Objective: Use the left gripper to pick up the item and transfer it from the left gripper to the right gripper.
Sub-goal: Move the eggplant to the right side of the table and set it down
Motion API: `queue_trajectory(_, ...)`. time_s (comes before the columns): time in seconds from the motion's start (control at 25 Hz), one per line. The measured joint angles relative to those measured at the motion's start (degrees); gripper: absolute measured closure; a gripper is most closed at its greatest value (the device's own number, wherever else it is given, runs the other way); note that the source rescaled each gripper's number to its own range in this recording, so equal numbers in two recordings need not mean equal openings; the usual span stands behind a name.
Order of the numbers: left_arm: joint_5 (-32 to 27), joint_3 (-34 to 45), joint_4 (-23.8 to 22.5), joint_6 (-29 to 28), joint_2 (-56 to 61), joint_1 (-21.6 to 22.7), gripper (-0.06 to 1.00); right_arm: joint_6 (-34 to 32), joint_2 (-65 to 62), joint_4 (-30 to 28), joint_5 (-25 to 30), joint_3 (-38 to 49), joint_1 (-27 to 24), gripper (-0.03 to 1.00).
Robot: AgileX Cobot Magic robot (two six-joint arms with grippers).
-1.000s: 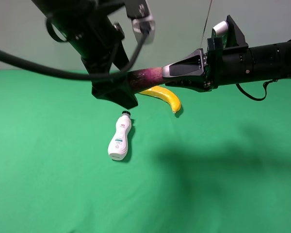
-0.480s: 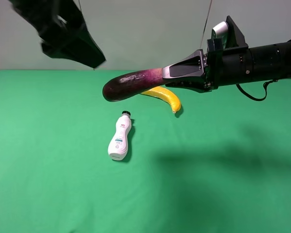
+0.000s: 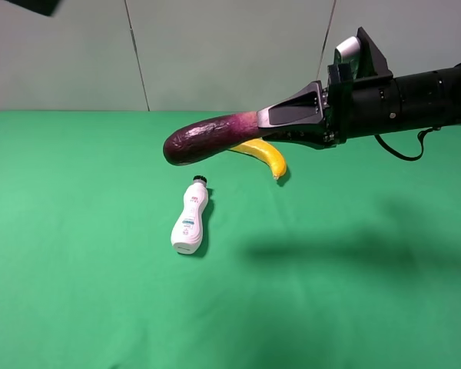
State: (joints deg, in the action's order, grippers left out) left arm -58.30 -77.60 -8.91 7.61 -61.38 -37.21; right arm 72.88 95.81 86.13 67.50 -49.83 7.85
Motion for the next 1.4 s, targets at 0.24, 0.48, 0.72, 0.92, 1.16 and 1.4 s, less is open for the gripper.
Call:
queue_trajectory(0.24, -3.9, 5.0, -1.6, -5.4, 9.6, 0.0, -0.05, -0.2, 0.0, -0.2, 0.0, 0.0, 0.0, 0.95)
queue_trajectory(0.48, -4.2, 16.4, -5.6, -15.8, 22.2, 0.0, -0.05, -0.2, 0.0, -0.4, 0.0, 0.0, 0.0, 0.95)
queue_trajectory(0.72, -4.3, 27.7, -5.7, -19.2, 36.0, 0.0, -0.05, -0.2, 0.0, -0.7, 0.0, 0.0, 0.0, 0.95)
queue_trajectory(0.92, -3.9, 36.6, -5.7, -19.8, 45.9, 0.0, -0.05, -0.2, 0.0, -1.9, -0.4, 0.0, 0.0, 0.95)
queue_trajectory(1.16, -2.2, 43.8, -4.1, -19.8, 55.3, 0.0, -0.05, -0.2, 0.0, -2.5, -1.7, 0.0, 0.0, 0.95)
queue_trajectory(1.4, -2.1, 47.6, -1.5, -19.8, 60.5, 0.0, -0.05, -0.2, 0.0, -2.8, -1.7, 0.0, 0.0, 0.95)
